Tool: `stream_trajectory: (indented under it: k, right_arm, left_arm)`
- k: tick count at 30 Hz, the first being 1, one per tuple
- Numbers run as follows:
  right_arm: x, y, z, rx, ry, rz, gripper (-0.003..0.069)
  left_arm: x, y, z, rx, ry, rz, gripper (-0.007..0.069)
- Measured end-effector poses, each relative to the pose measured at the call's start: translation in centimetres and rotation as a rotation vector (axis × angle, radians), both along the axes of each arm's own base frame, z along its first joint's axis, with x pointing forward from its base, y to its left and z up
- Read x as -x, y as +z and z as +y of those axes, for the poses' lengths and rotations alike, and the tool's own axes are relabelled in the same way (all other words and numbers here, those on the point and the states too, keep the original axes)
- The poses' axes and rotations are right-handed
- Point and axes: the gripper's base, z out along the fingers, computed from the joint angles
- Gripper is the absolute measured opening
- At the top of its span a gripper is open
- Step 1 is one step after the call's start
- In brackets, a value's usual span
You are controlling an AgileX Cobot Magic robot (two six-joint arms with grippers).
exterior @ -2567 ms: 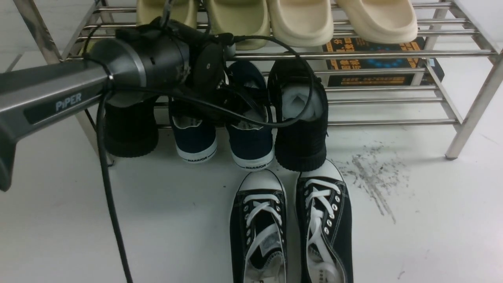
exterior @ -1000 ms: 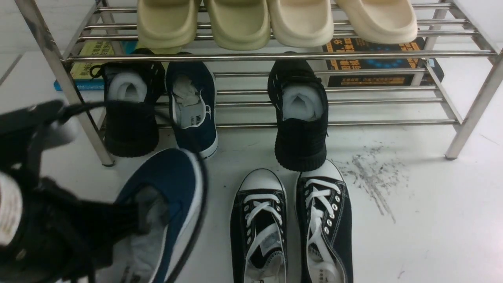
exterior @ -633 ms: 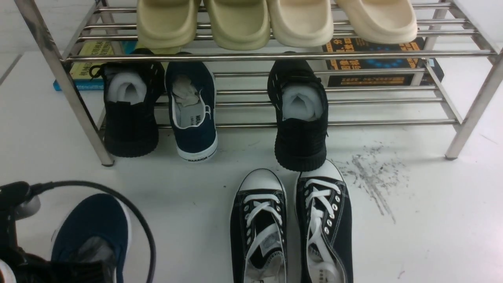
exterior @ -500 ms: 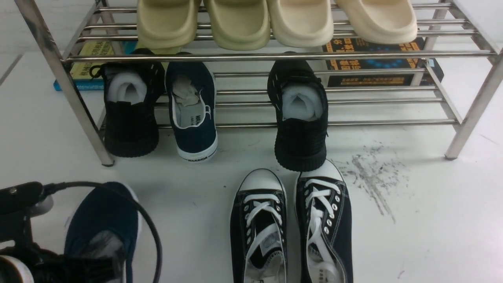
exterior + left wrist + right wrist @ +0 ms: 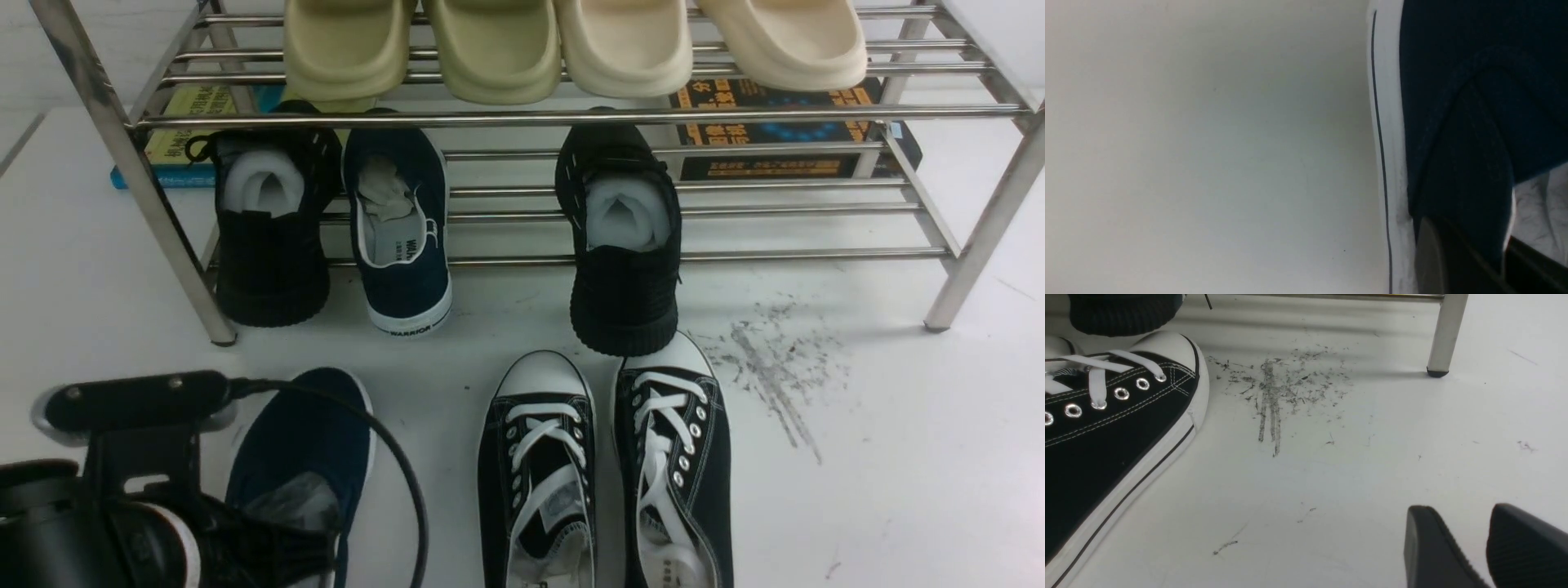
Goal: Take the shoes off the shelf with your hand on the white table.
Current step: 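Set the held shoe down on the floor in front of the rack with the left gripper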
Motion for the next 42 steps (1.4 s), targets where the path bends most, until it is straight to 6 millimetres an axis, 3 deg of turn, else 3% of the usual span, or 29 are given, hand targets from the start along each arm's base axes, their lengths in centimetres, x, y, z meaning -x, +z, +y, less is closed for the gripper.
stream_trajectory:
  k: [5, 13, 18, 23, 31, 37, 42]
  right_arm:
    - [0.0, 0.0, 0.0, 0.0, 0.0, 0.0, 0.0237]
    - [0.0, 0.0, 0.0, 0.0, 0.0, 0.0, 0.0237]
    - [0.0, 0.0, 0.0, 0.001, 0.0, 0.0, 0.0237]
    - [0.0, 0.0, 0.0, 0.001, 0.0, 0.0, 0.0237]
    - [0.0, 0.0, 0.0, 0.001, 0.0, 0.0, 0.0237]
    - [0.0, 0.0, 0.0, 0.001, 0.0, 0.0, 0.0237]
    - [0.0, 0.0, 0.0, 0.001, 0.0, 0.0, 0.0237]
  left_arm:
    - [-1.1, -1.0, -0.3, 0.004, 0.0, 0.015, 0.0041]
    - [-3.3, -1.8, 1.8, 0.044, 0.061, 0.061, 0.0041]
    - [-4.4, -3.4, 2.3, 0.025, 0.001, 0.151, 0.0041]
    - [-4.9, -4.7, 2.1, 0.025, 0.025, 0.206, 0.0041]
    - [-5.1, -5.0, 2.1, 0.041, 0.071, 0.216, 0.005]
    - [-5.0, -4.9, 2.1, 0.054, 0.085, 0.217, 0.0158]
    - [-5.2, -4.8, 2.1, 0.057, 0.109, 0.23, 0.0377]
